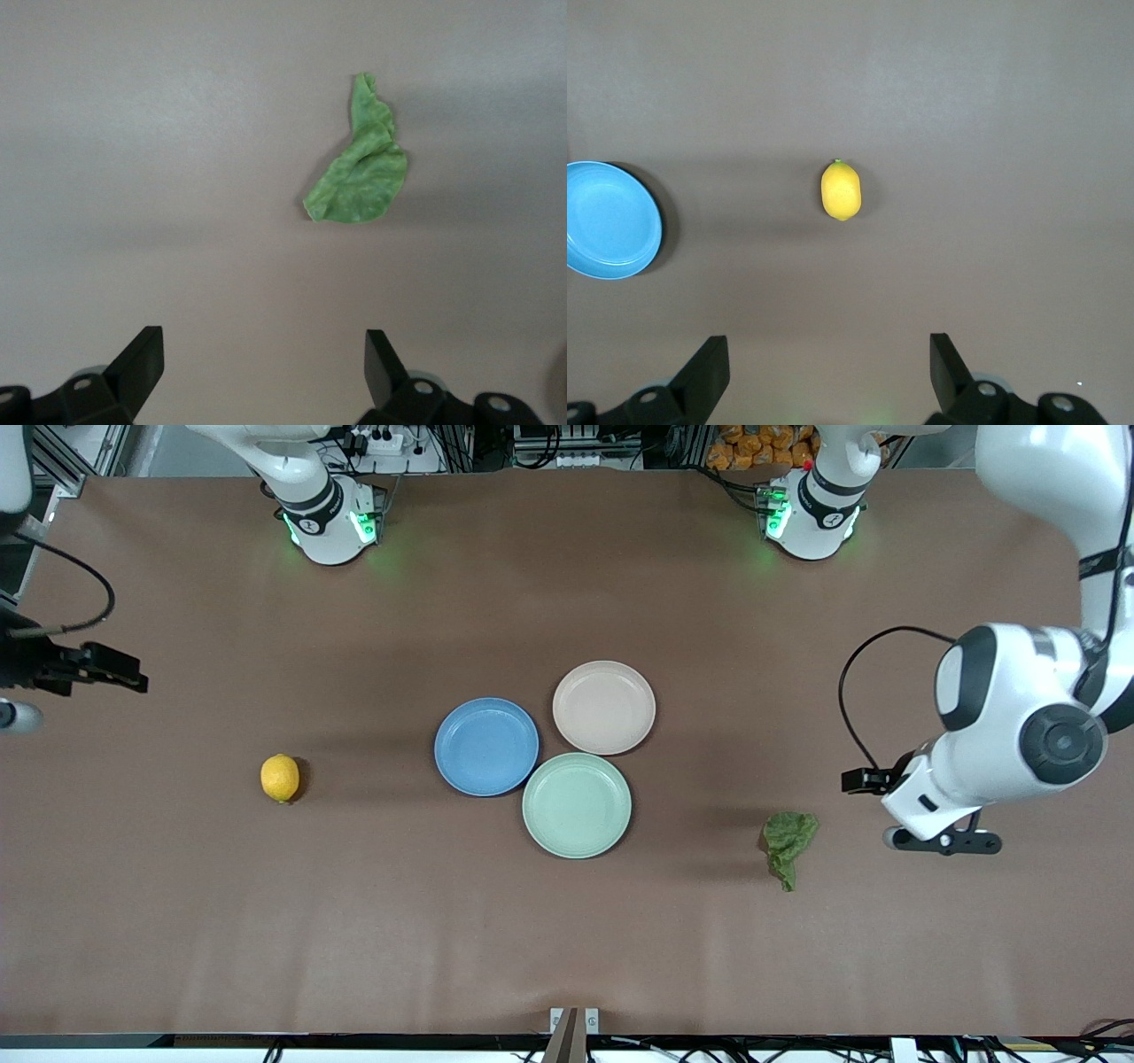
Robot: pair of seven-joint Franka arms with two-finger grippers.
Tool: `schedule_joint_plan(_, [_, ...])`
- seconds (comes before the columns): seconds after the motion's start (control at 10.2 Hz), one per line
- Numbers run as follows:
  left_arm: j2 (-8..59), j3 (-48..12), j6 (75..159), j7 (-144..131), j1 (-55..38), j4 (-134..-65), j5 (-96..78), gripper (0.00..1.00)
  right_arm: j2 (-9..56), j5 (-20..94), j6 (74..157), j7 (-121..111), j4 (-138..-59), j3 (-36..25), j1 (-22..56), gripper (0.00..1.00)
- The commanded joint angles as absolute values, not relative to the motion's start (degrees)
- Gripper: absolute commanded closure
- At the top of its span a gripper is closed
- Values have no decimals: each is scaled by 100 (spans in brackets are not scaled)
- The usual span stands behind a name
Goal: Place lemon and lettuce in plates
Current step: 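Reach the right gripper to the lemon while the left gripper reaches the lettuce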
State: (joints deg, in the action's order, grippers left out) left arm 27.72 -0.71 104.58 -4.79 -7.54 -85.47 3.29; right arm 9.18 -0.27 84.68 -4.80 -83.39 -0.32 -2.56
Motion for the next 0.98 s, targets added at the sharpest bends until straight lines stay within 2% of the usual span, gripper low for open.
schedule_joint_plan(0.0, [2944, -70, 10572, -134, -756, -8437, 448, 0, 1089, -53, 8525, -413, -8297, 9, -255, 0])
schedule_joint_plan(0.29, [3128, -79, 10862, 1454, -686, -8437, 308, 0, 1160, -44, 9357, -413, -9006, 9, -237, 0])
schedule_joint_plan(0.49, [3304, -105, 11064, 1521, -755, -8437, 290, 0, 1178, -44, 9972, -413, -9551, 18, -237, 0])
schedule_joint_plan(0.88, [3971, -490, 12230, 1600, -817, -8429, 158, 0, 1669, -53, 10923, -422, -10107, 18, -176, 0])
